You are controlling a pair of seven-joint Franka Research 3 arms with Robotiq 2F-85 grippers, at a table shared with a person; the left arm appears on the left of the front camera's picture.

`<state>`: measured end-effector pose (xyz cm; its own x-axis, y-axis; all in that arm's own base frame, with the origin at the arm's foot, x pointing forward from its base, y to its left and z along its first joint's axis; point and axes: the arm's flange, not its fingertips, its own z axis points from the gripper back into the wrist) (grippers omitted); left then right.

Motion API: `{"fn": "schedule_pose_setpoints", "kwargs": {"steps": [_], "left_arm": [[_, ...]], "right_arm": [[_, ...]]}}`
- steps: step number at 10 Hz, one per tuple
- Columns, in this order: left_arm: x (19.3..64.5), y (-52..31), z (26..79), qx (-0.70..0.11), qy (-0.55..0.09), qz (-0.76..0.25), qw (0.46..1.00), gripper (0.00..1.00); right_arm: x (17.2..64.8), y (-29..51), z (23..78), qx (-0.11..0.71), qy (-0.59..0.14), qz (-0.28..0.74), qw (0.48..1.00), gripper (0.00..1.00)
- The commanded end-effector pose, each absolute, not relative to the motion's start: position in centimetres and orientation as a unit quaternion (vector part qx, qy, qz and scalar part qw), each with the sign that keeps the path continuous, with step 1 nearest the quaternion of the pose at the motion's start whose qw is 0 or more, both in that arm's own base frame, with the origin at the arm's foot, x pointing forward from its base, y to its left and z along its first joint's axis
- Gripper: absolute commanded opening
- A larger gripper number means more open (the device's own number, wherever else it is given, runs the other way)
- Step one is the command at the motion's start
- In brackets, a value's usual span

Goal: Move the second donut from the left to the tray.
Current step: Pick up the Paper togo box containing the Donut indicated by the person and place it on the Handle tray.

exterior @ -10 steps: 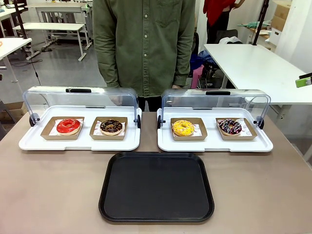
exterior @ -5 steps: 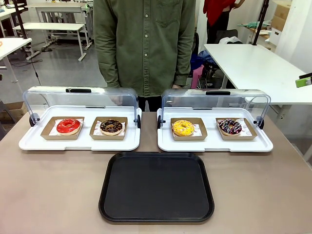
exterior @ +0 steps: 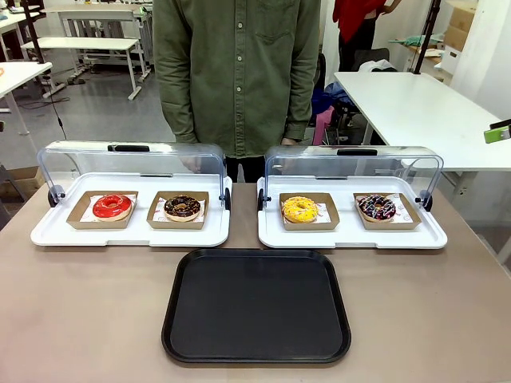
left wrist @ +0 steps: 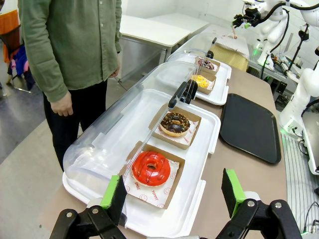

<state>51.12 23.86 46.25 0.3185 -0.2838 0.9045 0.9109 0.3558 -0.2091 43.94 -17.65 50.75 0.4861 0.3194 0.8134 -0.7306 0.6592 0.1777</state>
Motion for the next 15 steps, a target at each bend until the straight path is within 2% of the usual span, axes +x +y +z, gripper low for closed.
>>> {"fn": "schedule_pose_setpoints", "kwargs": {"steps": [1,15], "left_arm": [[51.03,23.76,46.42,-0.387,-0.408,-0.419,0.713,1.0],[51.03,23.76,46.42,-0.387,-0.408,-0.419,0.713,1.0]], "right_arm": [[43.7,-17.18,50.94,0.264,-0.397,0.315,0.821,1.0],[43.7,-17.18,50.94,0.264,-0.397,0.315,0.821,1.0]]}}
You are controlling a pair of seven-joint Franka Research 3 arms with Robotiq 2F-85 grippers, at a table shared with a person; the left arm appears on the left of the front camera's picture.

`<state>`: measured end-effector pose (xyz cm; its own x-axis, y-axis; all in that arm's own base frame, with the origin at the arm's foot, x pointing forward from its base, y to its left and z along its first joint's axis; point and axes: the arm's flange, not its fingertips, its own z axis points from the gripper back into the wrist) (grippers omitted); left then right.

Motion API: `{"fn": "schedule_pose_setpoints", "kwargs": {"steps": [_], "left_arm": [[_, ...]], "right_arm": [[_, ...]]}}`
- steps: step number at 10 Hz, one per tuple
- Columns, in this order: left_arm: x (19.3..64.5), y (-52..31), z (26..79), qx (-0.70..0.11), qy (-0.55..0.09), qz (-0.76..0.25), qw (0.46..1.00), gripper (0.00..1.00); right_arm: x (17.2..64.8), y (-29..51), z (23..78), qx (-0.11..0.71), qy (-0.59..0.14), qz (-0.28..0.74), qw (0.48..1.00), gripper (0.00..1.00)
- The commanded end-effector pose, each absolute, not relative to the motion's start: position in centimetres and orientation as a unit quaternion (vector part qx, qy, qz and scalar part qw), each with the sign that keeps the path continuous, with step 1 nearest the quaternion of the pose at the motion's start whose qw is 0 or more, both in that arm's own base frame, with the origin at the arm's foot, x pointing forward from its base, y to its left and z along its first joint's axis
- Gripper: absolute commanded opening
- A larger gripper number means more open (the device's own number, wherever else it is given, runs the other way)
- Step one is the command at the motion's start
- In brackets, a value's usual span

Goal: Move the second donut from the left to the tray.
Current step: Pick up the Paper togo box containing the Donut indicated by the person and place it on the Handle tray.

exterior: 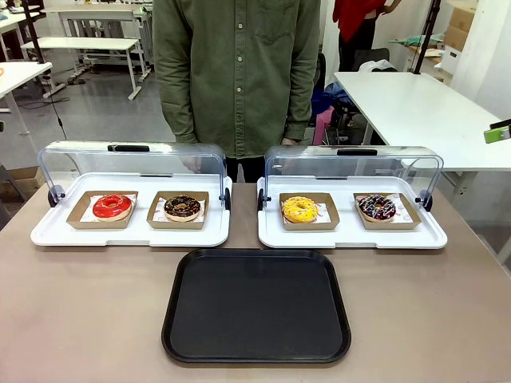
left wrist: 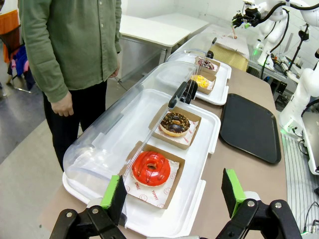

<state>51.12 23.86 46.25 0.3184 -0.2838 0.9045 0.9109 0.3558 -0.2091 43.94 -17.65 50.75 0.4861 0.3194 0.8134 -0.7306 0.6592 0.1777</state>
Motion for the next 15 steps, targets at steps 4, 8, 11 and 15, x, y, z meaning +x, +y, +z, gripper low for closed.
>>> {"fn": "schedule_pose_setpoints", "kwargs": {"steps": [4,8,11,15], "left_arm": [[51.03,23.76,46.42,-0.387,-0.408,-0.419,0.713,1.0],[51.03,23.76,46.42,-0.387,-0.408,-0.419,0.713,1.0],[51.03,23.76,46.42,-0.387,-0.408,-0.419,0.713,1.0],[51.03,23.76,46.42,-0.387,-0.408,-0.419,0.713,1.0]], "right_arm": [[43.7,-17.18,50.94,0.264,-0.397,0.315,0.821,1.0],[43.7,-17.18,50.94,0.264,-0.397,0.315,0.821,1.0],[43.7,-17.18,50.94,0.264,-0.397,0.315,0.821,1.0],[43.7,-17.18,50.94,0.264,-0.397,0.315,0.821,1.0]]}}
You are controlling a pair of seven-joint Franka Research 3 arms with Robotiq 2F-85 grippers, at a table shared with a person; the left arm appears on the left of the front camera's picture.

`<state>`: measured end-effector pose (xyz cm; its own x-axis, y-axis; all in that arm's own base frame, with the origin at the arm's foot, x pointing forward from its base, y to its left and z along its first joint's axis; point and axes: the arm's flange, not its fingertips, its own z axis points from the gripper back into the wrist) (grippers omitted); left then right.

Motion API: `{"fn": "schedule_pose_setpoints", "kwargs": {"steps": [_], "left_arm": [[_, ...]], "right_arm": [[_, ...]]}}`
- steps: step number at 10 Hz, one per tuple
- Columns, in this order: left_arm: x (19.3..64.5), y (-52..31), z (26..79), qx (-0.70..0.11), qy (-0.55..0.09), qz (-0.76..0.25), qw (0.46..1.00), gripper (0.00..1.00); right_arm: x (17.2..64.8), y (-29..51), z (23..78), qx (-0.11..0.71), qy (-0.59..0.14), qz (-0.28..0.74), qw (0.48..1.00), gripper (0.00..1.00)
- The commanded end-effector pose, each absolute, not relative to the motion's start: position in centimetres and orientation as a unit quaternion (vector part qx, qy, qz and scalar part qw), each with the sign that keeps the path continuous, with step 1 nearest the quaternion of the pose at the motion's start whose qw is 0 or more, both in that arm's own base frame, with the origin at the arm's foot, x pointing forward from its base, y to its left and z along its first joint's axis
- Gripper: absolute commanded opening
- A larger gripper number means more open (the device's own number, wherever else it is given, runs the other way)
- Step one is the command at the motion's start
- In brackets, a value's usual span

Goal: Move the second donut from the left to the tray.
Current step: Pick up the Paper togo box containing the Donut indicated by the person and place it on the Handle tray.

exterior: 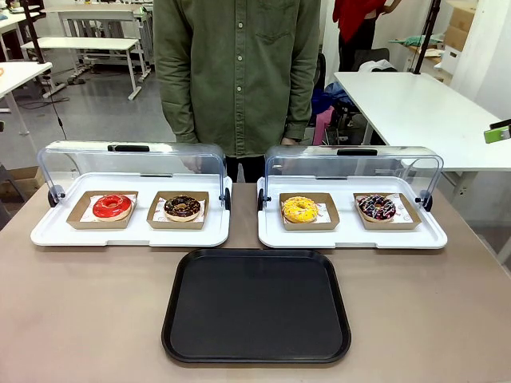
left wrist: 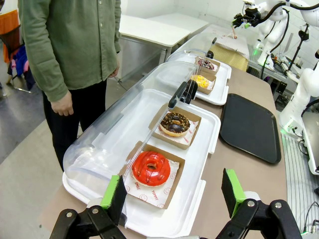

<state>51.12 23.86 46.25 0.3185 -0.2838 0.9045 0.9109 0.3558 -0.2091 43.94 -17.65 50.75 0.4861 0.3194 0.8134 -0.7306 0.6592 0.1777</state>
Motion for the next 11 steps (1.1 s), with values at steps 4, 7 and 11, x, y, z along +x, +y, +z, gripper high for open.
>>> {"fn": "schedule_pose_setpoints", "kwargs": {"steps": [4,7,11], "left_arm": [[51.03,23.76,46.42,-0.387,-0.408,-0.419,0.713,1.0],[51.03,23.76,46.42,-0.387,-0.408,-0.419,0.713,1.0],[51.03,23.76,46.42,-0.387,-0.408,-0.419,0.713,1.0]], "right_arm": [[43.7,-17.18,50.94,0.264,-0.397,0.315,0.821,1.0],[43.7,-17.18,50.94,0.264,-0.397,0.315,0.821,1.0],[43.7,-17.18,50.94,0.264,-0.397,0.315,0.821,1.0]]}}
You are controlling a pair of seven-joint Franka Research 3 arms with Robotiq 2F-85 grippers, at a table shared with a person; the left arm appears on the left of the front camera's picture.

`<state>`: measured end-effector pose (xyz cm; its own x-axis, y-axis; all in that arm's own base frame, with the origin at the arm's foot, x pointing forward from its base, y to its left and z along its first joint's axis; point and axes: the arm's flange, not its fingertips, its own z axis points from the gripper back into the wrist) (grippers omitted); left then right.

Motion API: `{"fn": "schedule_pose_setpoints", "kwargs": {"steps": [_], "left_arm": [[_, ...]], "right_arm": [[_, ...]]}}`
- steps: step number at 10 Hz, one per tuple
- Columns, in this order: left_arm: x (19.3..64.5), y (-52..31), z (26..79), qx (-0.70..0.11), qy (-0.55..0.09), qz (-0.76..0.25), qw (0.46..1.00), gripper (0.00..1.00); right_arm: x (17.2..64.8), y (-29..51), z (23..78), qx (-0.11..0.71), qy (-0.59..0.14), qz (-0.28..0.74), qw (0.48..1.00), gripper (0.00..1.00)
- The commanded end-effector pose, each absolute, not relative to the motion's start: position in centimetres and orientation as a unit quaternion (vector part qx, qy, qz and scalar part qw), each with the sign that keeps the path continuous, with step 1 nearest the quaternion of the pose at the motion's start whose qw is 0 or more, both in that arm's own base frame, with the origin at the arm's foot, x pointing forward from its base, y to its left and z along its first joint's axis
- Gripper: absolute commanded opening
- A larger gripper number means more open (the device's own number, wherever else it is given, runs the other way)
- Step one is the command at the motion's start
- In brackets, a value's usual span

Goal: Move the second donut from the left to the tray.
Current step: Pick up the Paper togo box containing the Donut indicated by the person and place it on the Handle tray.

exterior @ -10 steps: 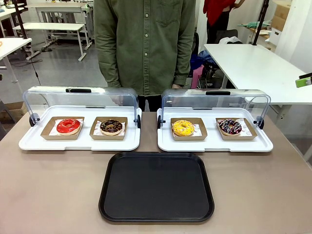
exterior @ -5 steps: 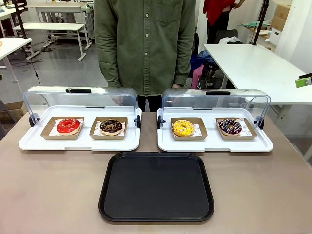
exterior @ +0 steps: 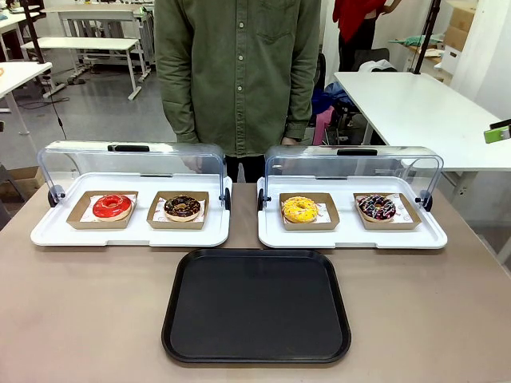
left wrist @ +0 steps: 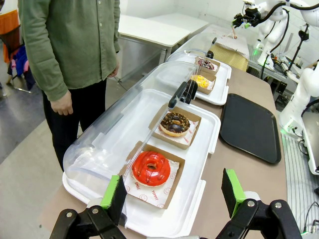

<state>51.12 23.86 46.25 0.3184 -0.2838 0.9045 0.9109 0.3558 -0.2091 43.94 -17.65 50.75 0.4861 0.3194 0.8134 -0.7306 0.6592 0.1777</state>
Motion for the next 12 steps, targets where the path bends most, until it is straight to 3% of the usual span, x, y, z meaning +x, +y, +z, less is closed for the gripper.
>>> {"fn": "schedule_pose_setpoints", "kwargs": {"steps": [1,12], "left_arm": [[51.03,23.76,46.42,-0.387,-0.408,-0.419,0.713,1.0],[51.03,23.76,46.42,-0.387,-0.408,-0.419,0.713,1.0]], "right_arm": [[43.7,-17.18,50.94,0.264,-0.397,0.315,0.821,1.0],[43.7,-17.18,50.94,0.264,-0.397,0.315,0.821,1.0]]}}
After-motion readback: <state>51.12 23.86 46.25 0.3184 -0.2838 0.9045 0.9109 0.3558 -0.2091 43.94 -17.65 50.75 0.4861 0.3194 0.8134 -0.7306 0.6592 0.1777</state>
